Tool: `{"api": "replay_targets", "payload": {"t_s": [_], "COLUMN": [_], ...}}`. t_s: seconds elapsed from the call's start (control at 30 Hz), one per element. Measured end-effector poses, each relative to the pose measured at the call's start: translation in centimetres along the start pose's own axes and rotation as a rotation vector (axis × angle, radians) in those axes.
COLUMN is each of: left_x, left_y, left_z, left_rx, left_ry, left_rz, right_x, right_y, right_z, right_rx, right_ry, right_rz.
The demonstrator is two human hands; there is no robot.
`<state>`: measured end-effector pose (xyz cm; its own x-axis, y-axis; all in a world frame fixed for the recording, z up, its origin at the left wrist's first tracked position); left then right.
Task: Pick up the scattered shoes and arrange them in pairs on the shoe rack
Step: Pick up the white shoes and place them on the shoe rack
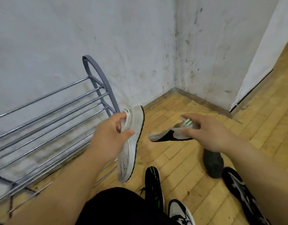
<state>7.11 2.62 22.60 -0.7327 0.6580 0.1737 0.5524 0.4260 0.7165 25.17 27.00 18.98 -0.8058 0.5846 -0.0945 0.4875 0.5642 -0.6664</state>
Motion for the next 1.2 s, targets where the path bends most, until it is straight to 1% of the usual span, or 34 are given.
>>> {"api": "replay_targets", "payload": {"t_s": [0.1, 0.17, 0.27, 0.4, 0.57, 0.73, 0.8, 0.9, 1.03, 1.1, 1.17, 1.2], "left_x": [-2.4, -4.8, -9.2, -15.1, -21.7, -25.3, -25.9, -25.9, -24.8, -24.0, -23.2, -22.8], "left_y": [0.3, 0.8, 0.7, -0.8, -4.0, -7.5, -8.0, -8.9, -11.1, -12.3, -13.1, -13.3], "left_z": [-6.4, -10.7, -16.6, -23.1, -28.8, -32.9, -34.3, -35.4, -35.3, -35.2, -34.9, -34.7], "left_rx": [-0.066, -0.096, -0.133, -0.121, -0.042, -0.027, -0.022, -0.046, -0.054, -0.08, -0.098, -0.099], "left_ry": [0.173, 0.269, 0.378, 0.462, 0.565, 0.695, 0.743, 0.787, 0.801, 0.81, 0.794, 0.785], "left_rz": [-0.003, 0.006, 0.022, 0.02, -0.019, -0.067, -0.054, -0.041, -0.091, -0.129, -0.145, -0.144], "right_x": [-1.6, -2.8, -4.2, -5.9, -7.9, -7.2, -6.7, -5.9, -4.6, -4.2, -3.6, -3.0], "right_y": [-7.4, -12.0, -18.2, -25.8, -33.1, -37.1, -37.7, -38.0, -39.2, -40.3, -41.3, -41.6], "right_z": [-2.6, -3.0, -1.8, 1.5, 6.5, 11.2, 12.7, 15.0, 18.4, 20.0, 22.5, 24.0], "right_rx": [-0.064, -0.05, -0.021, 0.055, 0.242, 0.446, 0.58, 0.705, 0.597, 0.558, 0.511, 0.45], "right_ry": [-0.036, -0.089, -0.17, -0.253, -0.347, -0.372, -0.349, -0.208, -0.008, 0.066, 0.079, 0.051], "right_rz": [-0.146, -0.249, -0.367, -0.491, -0.545, -0.508, -0.479, -0.487, -0.51, -0.522, -0.57, -0.599]}}
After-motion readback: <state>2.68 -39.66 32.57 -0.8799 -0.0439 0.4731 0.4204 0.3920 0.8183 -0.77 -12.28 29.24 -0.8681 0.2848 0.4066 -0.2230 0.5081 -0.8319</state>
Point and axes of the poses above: each hand's wrist, its own x-axis towards the middle knuckle, its own z-axis out of the palm, y = z × x, the point moved 6 cm from there along x, towards the middle knuckle, and after that the axes turned 5 degrees about z, right-handed, at the moved point
